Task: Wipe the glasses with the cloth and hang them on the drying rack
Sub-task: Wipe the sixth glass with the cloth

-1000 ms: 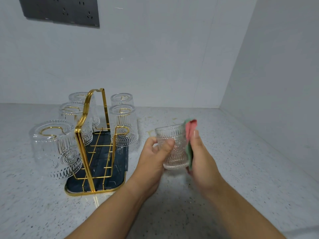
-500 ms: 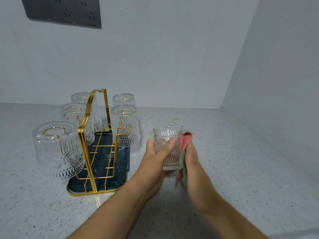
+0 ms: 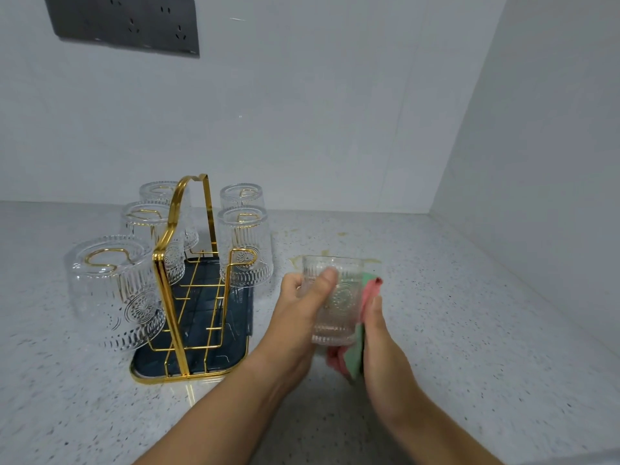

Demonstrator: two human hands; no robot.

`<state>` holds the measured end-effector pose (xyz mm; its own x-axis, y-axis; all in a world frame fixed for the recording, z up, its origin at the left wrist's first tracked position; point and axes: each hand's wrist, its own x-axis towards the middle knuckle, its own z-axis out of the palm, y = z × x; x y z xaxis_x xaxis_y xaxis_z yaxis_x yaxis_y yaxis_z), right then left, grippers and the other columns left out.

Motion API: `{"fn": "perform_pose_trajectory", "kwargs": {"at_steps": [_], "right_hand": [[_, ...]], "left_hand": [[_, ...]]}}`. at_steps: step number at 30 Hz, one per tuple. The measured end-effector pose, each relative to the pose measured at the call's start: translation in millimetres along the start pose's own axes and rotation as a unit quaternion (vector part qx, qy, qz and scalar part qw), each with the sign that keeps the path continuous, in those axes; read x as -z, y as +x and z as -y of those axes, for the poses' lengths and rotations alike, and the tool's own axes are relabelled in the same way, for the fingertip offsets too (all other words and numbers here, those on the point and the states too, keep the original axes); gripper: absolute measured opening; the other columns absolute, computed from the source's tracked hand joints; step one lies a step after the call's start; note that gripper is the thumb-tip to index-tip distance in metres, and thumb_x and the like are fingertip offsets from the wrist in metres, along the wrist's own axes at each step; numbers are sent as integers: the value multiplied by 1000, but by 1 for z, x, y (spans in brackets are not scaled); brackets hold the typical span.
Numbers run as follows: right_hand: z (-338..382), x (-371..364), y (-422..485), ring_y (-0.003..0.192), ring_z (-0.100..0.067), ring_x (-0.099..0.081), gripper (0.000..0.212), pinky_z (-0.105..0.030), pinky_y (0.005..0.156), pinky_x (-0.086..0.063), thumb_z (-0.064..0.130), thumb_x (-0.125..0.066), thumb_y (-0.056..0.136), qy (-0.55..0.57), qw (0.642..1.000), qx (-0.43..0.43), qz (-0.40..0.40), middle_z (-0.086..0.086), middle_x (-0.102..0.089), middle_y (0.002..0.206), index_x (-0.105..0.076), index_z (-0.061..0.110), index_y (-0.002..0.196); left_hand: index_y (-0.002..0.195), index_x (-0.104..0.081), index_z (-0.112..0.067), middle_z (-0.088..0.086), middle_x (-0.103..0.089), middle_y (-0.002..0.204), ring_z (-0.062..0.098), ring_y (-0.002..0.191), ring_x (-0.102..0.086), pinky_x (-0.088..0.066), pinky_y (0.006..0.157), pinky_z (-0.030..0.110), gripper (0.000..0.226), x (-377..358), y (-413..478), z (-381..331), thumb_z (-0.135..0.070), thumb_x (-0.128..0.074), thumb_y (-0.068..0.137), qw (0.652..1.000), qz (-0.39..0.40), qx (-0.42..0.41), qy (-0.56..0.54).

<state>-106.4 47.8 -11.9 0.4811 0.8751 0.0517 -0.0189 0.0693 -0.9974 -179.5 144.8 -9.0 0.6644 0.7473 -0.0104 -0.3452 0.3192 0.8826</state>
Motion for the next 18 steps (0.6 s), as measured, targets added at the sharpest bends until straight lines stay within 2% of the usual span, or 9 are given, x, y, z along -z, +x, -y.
{"fn": "perform_pose_trajectory", "kwargs": {"at_steps": [2, 4, 5, 7, 10, 12, 14, 17, 18], "right_hand": [[7, -2, 3, 81, -33, -57, 79, -40, 71, -51, 83, -20, 88, -7, 1000, -5, -7, -12, -70, 101, -61, 34, 134], [15, 4, 14, 81, -35, -63, 79, -37, 68, -51, 81, -12, 94, -40, 999, 1, -19, -9, -74, 107, -53, 35, 144], [21, 9, 20, 98, -34, -70, 78, -40, 81, -57, 79, -11, 95, -48, 998, 8, -31, -4, -73, 124, -48, 37, 149], [33, 13, 26, 134, -14, -57, 78, -42, 113, -46, 79, -14, 91, -51, 997, 22, -60, 8, -56, 151, -41, 42, 154], [39, 1, 17, 145, 12, -31, 65, -32, 125, -25, 87, -10, 84, -81, 992, 72, -57, 36, -29, 157, -17, 67, 145], [24, -2, 10, 150, 6, -24, 75, -37, 127, -19, 97, -10, 77, -99, 991, 81, -36, 30, -21, 165, -10, 69, 147], [5, -1, 4, 134, -9, -48, 88, -36, 111, -37, 93, -12, 82, -89, 994, 56, -21, 8, -43, 161, -23, 50, 158], [-2, 1, -5, 117, -5, -66, 74, -37, 96, -53, 78, -14, 95, -50, 998, 44, -5, 10, -67, 136, -41, 39, 153], [4, 1, -5, 108, -5, -70, 73, -36, 89, -55, 76, -12, 98, -46, 998, 33, 2, 9, -73, 125, -48, 36, 148]], "left_hand": [[132, -53, 2, 24, -72, 126, 44, 116, -71, -54, 104, 63, 111, 1, 0, -4, -71, -90, 58, 1000, 1, -8, 7], [135, -61, -1, 23, -72, 128, 42, 124, -68, -50, 110, 62, 90, -1, 0, -4, -68, -77, 77, 999, 10, -22, 31], [136, -65, -6, 19, -73, 130, 38, 126, -68, -48, 112, 60, 73, -1, 1, -1, -61, -68, 87, 999, 25, -21, 39], [140, -66, -17, 10, -72, 137, 28, 130, -66, -43, 117, 57, 59, -3, 0, 4, -56, -57, 97, 998, 57, -8, 38], [145, -52, -27, 2, -71, 138, 23, 127, -68, -47, 114, 57, 80, -2, -3, 7, -65, -76, 79, 997, 59, 2, 45], [138, -47, -23, 7, -72, 133, 23, 116, -74, -58, 101, 52, 83, 1, -3, 7, -51, -87, 70, 997, 52, -11, 60], [130, -46, -20, 14, -73, 127, 24, 102, -79, -64, 84, 45, 73, 1, -5, 5, -34, -87, 71, 998, 44, -9, 47], [133, -47, -15, 17, -76, 121, 34, 100, -78, -63, 82, 51, 77, 1, -5, 1, -34, -89, 72, 999, 46, 3, 7], [135, -49, -12, 16, -76, 116, 35, 94, -77, -63, 74, 49, 79, 1, -5, 0, -40, -89, 72, 999, 52, 6, -5]]}}
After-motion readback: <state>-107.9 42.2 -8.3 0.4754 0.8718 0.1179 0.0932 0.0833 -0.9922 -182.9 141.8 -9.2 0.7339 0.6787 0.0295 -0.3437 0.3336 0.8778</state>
